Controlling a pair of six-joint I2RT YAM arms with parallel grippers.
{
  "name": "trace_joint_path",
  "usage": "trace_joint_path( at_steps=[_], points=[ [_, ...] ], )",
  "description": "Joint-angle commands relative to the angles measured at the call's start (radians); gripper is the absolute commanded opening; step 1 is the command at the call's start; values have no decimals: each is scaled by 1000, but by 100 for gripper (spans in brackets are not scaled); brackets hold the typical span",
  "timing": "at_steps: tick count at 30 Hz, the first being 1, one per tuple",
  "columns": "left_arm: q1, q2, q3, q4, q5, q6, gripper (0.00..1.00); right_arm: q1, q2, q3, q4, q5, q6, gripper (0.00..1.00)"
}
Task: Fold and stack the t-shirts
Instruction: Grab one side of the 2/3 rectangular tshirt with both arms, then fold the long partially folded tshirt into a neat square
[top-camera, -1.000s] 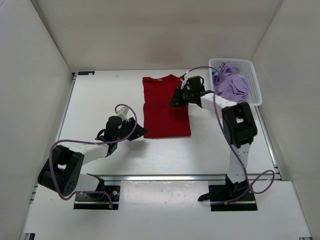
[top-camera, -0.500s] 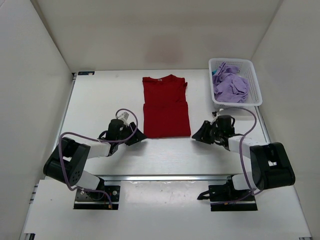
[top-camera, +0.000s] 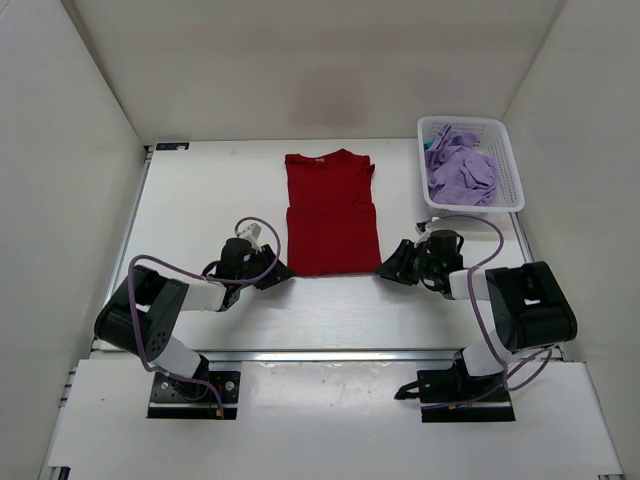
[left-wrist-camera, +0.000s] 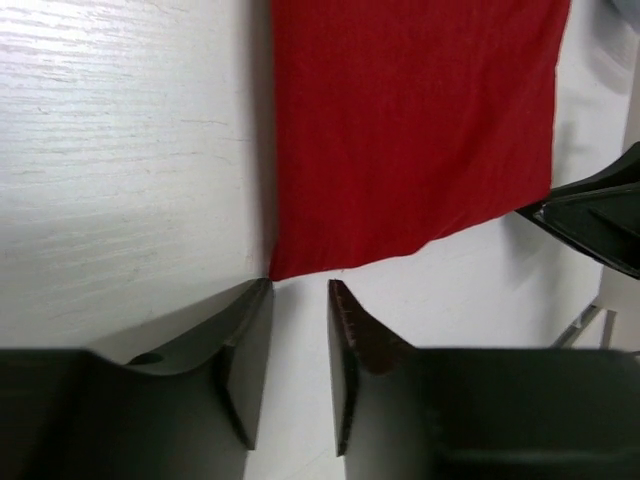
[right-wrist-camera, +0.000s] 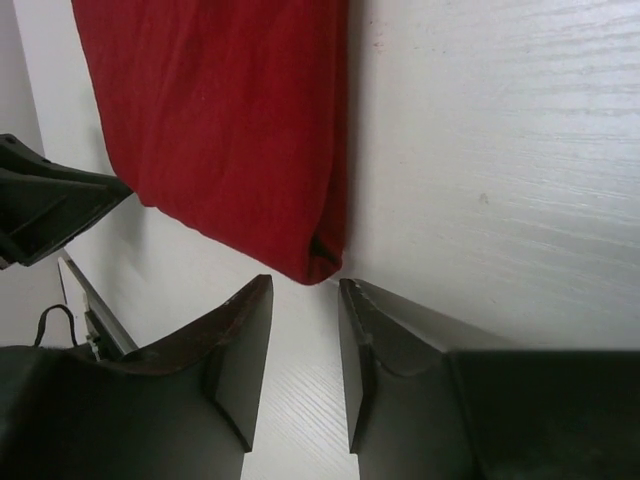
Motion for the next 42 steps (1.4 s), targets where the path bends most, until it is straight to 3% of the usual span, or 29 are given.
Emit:
trace_joint_path(
  at_steps=[1, 6, 9, 12, 13, 21, 27, 30, 32, 36, 40, 42],
  points=[
    [-2, 38, 5, -29, -30, 5, 38, 3, 37, 16, 66, 23, 5, 29],
    [7, 75, 24, 11, -16, -6, 26, -4, 89, 36, 109, 17, 22, 26],
    [8, 83, 41, 11, -19, -6, 17, -3, 112, 43, 141, 21, 40, 17],
    [1, 65, 54, 8, -38, -13, 2, 5, 120, 57, 141, 26, 40, 1],
    [1, 46, 49, 1, -41, -13, 0, 11, 108, 52, 124, 41, 35, 0],
    [11, -155, -52, -114, -44, 52, 0, 66, -81, -81, 60, 102, 11, 0],
    [-19, -418, -234, -261, -36, 56, 0, 192, -366, -237, -115, 199, 5, 0],
    [-42, -651, -307, -398, -21, 25, 0, 317, -507, -309, -249, 257, 58, 0],
    [-64, -878, -372, -525, -7, -4, 0, 409, -686, -349, -346, 344, 109, 0],
    [-44, -1196, -365, -803, 39, -44, 0, 557, -932, -339, -572, 412, 222, 0],
    [-35, -1157, -250, -799, 70, -37, 0, 501, -952, -192, -650, 374, 155, 0],
    [-39, -983, -76, -762, 39, 14, 0, 401, -841, -33, -687, 319, 35, 0]
  ],
)
